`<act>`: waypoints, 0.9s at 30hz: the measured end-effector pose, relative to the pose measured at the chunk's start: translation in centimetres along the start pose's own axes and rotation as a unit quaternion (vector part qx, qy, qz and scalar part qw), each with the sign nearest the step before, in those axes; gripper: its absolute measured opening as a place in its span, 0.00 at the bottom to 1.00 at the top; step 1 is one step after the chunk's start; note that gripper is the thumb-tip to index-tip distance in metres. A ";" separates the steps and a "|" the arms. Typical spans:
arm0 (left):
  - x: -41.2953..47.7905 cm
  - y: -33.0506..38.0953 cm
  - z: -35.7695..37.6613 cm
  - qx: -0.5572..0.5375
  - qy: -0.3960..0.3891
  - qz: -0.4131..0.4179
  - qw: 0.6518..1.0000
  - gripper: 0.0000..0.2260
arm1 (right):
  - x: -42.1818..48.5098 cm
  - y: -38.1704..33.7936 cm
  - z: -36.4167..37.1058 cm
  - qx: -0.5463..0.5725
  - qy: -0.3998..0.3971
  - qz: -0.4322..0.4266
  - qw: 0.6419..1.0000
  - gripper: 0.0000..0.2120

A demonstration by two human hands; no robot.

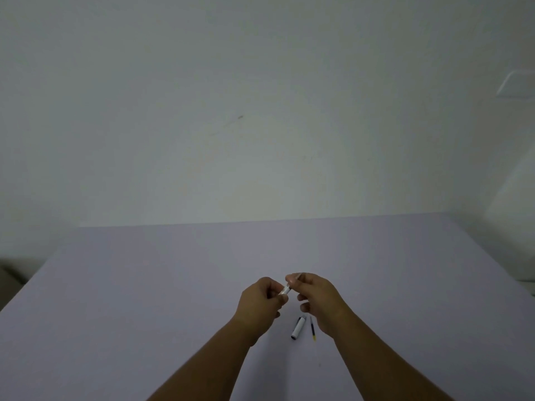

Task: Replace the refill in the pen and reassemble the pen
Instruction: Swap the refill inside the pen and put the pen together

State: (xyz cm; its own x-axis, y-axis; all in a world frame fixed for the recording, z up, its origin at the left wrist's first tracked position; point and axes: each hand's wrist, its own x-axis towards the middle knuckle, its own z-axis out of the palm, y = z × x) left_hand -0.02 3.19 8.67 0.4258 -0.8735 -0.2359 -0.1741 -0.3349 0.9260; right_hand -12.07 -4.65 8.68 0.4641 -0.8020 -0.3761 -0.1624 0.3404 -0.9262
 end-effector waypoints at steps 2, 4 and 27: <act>-0.1 0.0 0.0 0.005 -0.003 0.001 1.000 0.03 | 0.1 -0.1 0.0 -0.026 0.009 0.002 1.000 0.09; -0.1 0.0 0.2 0.008 -0.003 -0.001 1.000 0.03 | 0.2 -0.1 0.1 -0.050 0.020 0.019 0.998 0.13; 0.3 -0.3 1.1 -0.013 0.046 -0.048 0.998 0.02 | 1.2 -0.1 0.2 -0.016 0.022 0.026 0.999 0.08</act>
State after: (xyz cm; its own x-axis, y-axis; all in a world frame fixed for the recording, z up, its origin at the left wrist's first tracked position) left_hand -0.83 2.66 7.98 0.5188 -0.8018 -0.2965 -0.1063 -0.4046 0.9083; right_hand -11.34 -5.55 8.28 0.4152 -0.8049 -0.4240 -0.2142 0.3664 -0.9055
